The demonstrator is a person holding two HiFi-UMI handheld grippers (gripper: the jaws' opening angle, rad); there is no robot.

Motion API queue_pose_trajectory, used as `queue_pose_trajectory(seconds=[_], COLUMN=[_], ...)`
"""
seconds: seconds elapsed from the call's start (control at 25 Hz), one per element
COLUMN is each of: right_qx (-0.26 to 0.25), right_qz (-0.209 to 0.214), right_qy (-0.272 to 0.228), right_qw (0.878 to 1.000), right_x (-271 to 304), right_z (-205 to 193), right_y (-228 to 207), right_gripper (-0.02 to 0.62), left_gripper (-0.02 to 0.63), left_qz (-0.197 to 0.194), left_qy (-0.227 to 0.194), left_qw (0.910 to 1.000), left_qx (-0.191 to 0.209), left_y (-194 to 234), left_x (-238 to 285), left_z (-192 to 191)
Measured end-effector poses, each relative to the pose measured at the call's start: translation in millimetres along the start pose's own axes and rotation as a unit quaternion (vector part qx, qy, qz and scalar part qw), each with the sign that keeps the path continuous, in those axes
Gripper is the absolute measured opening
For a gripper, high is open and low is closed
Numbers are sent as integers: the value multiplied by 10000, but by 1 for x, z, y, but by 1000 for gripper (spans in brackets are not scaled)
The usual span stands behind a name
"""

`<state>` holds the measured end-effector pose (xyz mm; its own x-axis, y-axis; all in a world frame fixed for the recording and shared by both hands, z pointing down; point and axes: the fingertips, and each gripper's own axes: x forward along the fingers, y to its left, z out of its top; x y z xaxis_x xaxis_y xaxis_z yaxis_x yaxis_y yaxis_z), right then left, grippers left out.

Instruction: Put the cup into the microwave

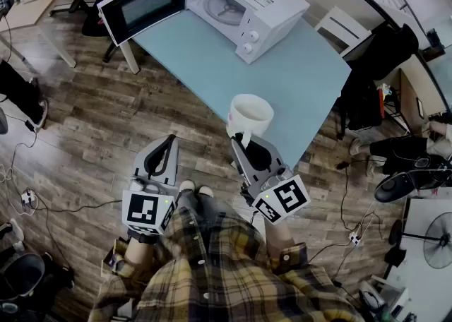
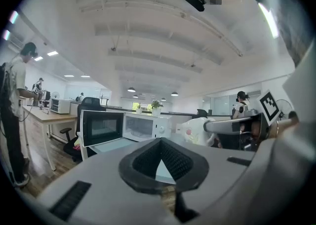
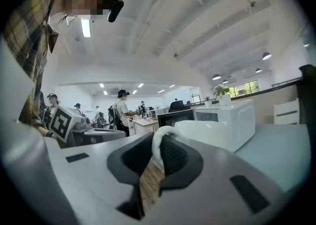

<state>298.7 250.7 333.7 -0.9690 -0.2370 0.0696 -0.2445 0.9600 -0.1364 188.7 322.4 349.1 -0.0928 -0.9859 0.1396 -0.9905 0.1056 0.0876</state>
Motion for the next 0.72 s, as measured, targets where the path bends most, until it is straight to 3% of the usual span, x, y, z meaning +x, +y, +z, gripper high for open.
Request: queue_pose_trajectory(seconds=[0.44, 0.72], right_qx=[64, 165], right_qz=[353, 530], right_qy=[-39, -11], right_qw=[9993, 9985], right_x=[-19, 8], right_z=[-10, -13], right_y=[-9, -13], right_gripper=[44, 44], left_gripper=[-3, -3], left_qz=[569, 823], left_qy=[-4, -58], left_qw=[9983, 9966], left_qx=[86, 42], left_y=[-16, 10], left_x=[-17, -12], left_z=[-9, -11])
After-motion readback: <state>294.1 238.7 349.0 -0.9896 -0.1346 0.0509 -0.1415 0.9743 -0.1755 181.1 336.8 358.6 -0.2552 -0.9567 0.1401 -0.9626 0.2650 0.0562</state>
